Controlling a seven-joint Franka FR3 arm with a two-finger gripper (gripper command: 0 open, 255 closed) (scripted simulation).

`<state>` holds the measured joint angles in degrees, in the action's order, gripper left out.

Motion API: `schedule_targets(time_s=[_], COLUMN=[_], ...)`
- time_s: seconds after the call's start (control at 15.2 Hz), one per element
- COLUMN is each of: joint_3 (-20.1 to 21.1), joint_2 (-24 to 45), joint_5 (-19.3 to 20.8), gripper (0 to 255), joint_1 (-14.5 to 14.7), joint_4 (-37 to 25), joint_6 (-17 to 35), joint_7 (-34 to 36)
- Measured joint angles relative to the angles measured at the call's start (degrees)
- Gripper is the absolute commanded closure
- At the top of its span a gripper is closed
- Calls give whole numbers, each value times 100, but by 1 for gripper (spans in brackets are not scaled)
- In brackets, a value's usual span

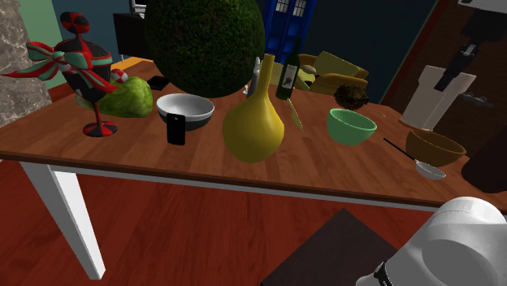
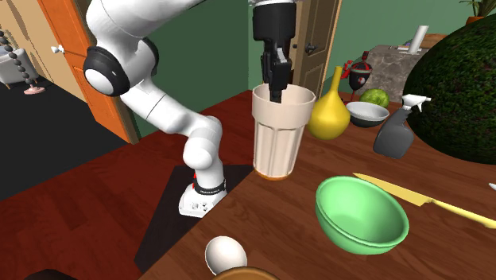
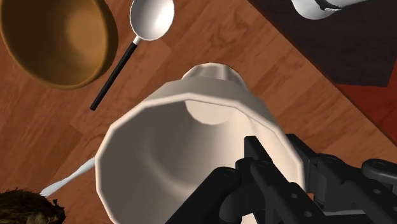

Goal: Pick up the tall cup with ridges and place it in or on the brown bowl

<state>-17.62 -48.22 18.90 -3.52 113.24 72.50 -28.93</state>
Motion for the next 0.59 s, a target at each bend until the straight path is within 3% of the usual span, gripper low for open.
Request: schedule_targets(time_s=[0.59], joint_3=[-1287], joint_2=[700], joint_5=[582], gripper=[255], joint_1=[170], joint_4=[-1193], joint_6=[-33], joint_7=[-1328])
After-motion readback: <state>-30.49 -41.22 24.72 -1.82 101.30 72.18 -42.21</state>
